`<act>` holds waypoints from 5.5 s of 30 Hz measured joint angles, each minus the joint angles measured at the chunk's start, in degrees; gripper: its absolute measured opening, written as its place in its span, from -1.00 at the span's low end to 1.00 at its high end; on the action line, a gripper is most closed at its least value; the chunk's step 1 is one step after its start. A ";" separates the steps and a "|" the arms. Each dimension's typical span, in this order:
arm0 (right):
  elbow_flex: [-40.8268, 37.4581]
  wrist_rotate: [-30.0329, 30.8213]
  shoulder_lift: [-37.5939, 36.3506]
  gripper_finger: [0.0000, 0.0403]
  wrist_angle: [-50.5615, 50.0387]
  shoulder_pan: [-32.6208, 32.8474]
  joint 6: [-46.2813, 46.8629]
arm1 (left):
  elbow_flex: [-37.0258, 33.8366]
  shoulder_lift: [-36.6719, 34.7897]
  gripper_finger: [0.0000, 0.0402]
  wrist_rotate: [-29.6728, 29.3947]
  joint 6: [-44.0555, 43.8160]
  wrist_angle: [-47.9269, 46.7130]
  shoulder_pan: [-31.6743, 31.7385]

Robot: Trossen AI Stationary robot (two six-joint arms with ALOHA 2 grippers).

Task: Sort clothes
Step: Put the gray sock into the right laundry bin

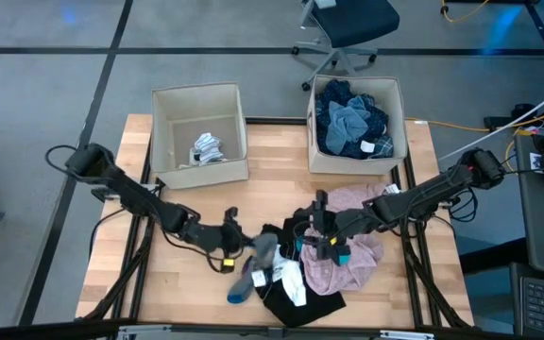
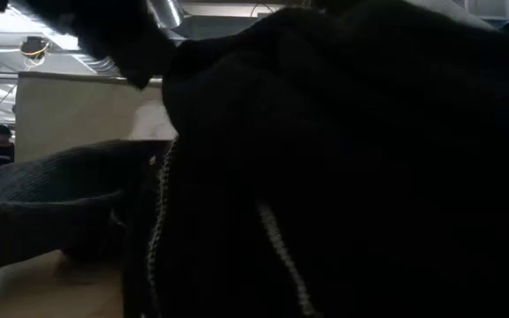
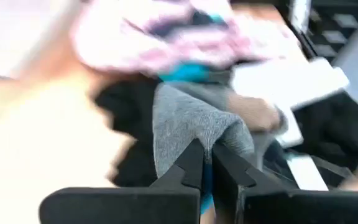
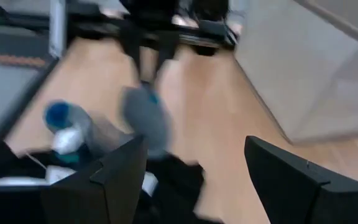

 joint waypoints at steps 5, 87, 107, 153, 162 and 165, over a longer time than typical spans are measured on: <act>0.02 -1.92 5.42 0.33 9.87 -0.06 -3.03 | 0.02 -3.19 -0.94 -6.16 5.59 1.66 0.72; 9.25 16.67 -22.40 0.05 -38.50 -44.47 -4.67 | -16.24 -25.11 -0.33 -10.48 1.45 3.43 -4.24; 6.05 -13.47 -5.65 0.33 -12.05 -12.16 3.31 | -16.24 -25.11 -0.33 -10.38 1.06 3.12 -4.34; 28.13 -35.56 41.49 -0.91 -0.53 -6.60 -2.61 | -16.24 -25.07 -0.33 -10.53 0.95 2.97 -4.19; 28.13 -24.48 29.57 -0.96 -12.36 -6.60 -7.11 | -16.24 -25.07 -0.33 -10.53 0.95 3.02 -4.19; 28.13 -18.77 24.57 -0.91 -17.37 -6.60 -7.74 | -16.24 -25.07 -0.33 -10.51 0.96 2.86 -4.19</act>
